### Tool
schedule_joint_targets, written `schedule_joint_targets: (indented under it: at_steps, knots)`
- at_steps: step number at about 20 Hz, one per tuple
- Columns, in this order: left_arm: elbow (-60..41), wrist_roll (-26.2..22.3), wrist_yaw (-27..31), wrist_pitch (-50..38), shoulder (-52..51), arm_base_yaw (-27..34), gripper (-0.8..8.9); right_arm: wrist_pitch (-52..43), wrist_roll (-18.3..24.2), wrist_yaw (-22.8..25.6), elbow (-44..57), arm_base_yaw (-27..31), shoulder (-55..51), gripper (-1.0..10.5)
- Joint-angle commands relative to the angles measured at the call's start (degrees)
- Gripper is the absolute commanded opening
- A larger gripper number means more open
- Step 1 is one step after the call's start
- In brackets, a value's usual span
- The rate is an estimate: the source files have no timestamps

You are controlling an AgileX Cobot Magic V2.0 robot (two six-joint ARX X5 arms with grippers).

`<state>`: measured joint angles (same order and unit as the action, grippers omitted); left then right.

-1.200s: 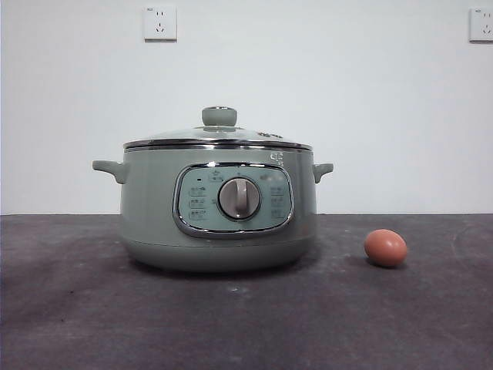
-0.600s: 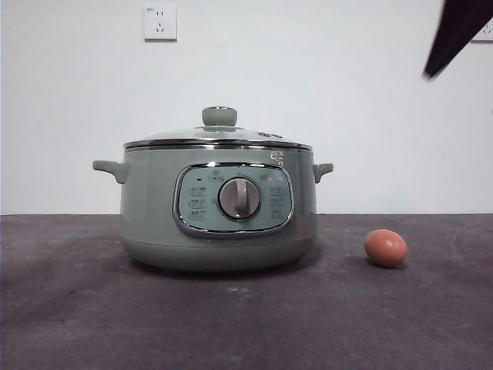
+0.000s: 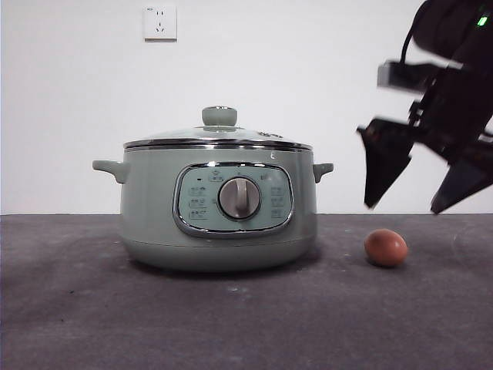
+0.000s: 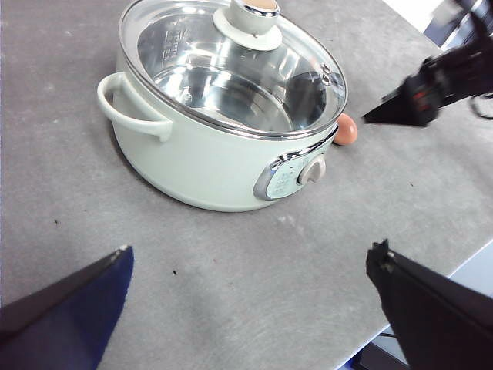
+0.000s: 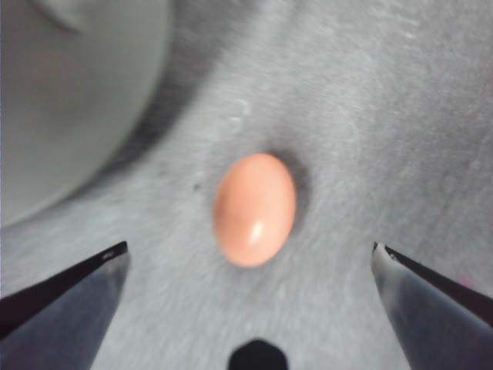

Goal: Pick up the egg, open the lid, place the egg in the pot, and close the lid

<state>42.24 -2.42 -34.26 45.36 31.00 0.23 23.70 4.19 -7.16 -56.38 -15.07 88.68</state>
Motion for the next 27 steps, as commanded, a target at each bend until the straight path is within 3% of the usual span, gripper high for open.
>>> schedule_joint_targets:
  at_steps: [1,12,14,22,24,26,27]
  knots:
    - [0.20,-0.59,-0.33,-0.31,-0.02,0.11,7.45,-2.19,-0.46,0.22,-0.15,-0.46,3.26,6.2]
    - [0.20,-0.59,-0.33,1.03,-0.02,0.11,7.45,-5.88,-1.11,2.01,-0.15,-2.80,9.22,4.9]
    - [0.20,-0.59,-0.33,1.05,-0.02,0.11,7.45,-6.21,-1.38,3.10,-0.15,-2.80,9.40,4.1]
    - [0.20,-0.59,-0.33,1.05,-0.02,0.11,7.45,-6.97,-2.25,3.04,-0.15,-2.78,9.46,2.9]
    - [0.20,-0.59,-0.33,1.05,-0.02,0.11,7.45,-6.95,-2.23,2.80,-0.15,-2.73,9.46,1.5]
    - [0.20,-0.59,-0.33,1.05,-0.02,0.11,7.45,-6.95,-2.25,2.71,-0.15,-2.73,9.46,0.9]
    - [0.20,-0.59,-0.33,1.03,-0.02,0.09,7.45,-6.95,-2.25,2.71,-0.15,-2.73,9.46,0.0]
